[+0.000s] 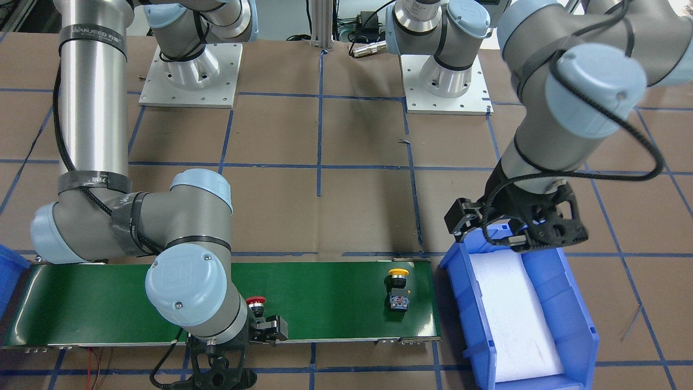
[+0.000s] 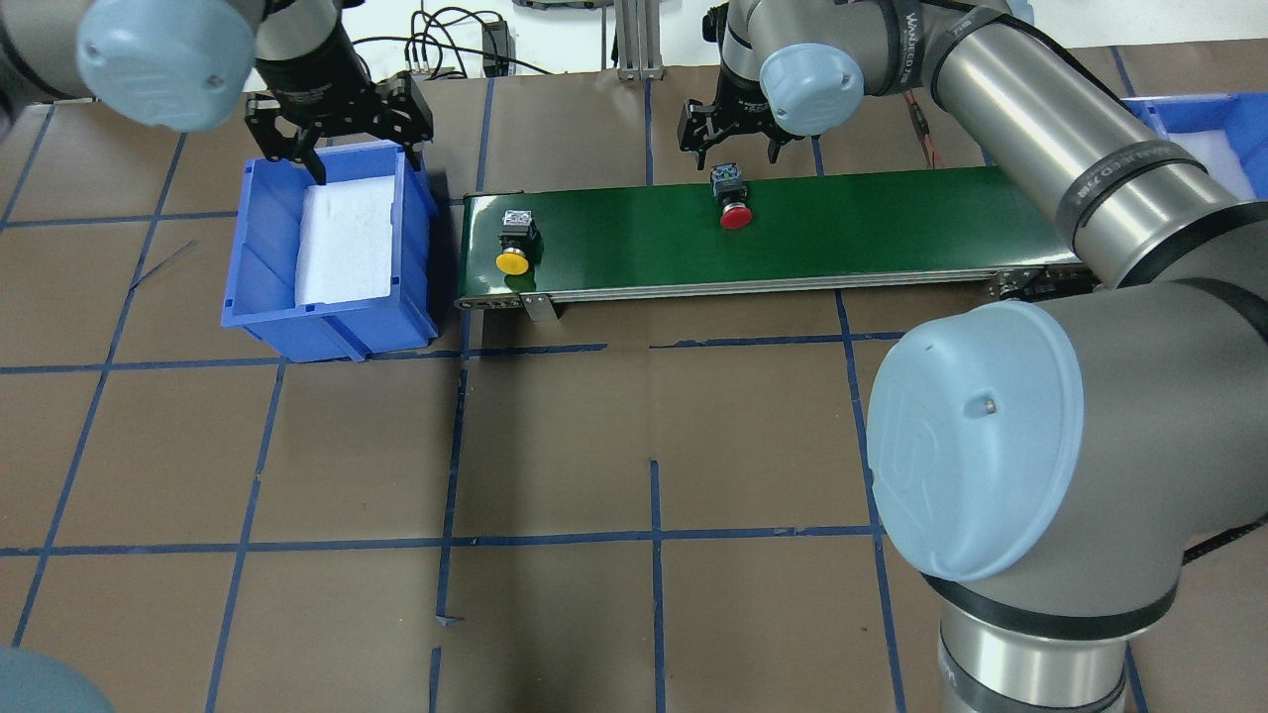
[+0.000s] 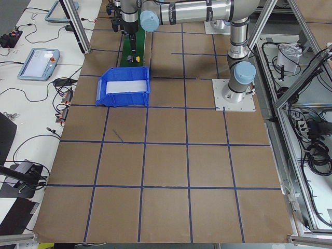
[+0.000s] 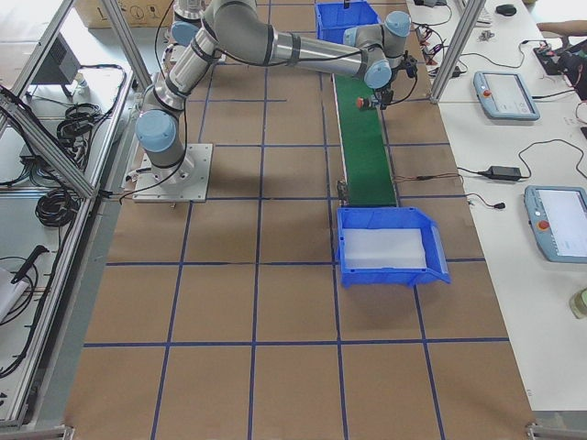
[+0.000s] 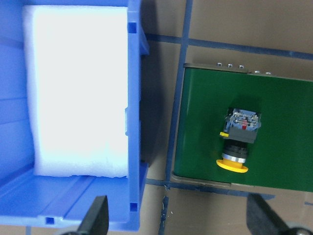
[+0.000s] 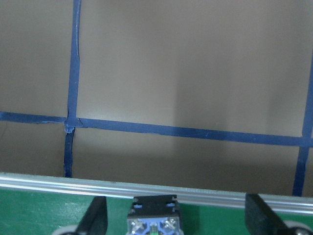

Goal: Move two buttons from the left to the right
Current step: 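Place the yellow button on the conveyor while the right gripper follows the red button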

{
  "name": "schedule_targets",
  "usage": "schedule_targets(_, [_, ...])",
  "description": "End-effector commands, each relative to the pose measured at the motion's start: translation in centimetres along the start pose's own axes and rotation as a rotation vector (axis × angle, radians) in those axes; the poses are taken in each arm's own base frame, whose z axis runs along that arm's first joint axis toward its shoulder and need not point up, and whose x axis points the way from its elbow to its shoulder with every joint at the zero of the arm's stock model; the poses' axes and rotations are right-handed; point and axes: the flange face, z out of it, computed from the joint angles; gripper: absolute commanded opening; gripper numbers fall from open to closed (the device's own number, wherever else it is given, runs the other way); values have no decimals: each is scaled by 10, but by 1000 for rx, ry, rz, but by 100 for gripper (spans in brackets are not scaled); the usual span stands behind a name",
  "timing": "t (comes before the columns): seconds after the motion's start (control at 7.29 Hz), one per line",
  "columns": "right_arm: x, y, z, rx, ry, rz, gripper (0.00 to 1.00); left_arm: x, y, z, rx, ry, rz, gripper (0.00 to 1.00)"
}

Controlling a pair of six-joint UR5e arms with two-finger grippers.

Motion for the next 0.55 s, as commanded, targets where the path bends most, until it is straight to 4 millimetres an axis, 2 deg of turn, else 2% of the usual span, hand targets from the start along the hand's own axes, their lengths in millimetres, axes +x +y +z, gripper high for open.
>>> schedule_targets(0.0, [0, -1, 6, 5, -2, -2, 91, -25, 38, -57, 15, 0, -18, 100])
schedule_targets(0.14, [0, -2, 5, 9, -1, -20, 67, -28, 55, -78, 28, 3, -20, 100])
schedule_targets(0.27, [1, -2, 4, 9, -1, -20, 30, -28, 67, -85, 14, -2, -18, 100])
schedule_targets(0.41, [1, -2, 1, 13, 2, -24, 24, -29, 70, -83, 6, -1, -19, 100])
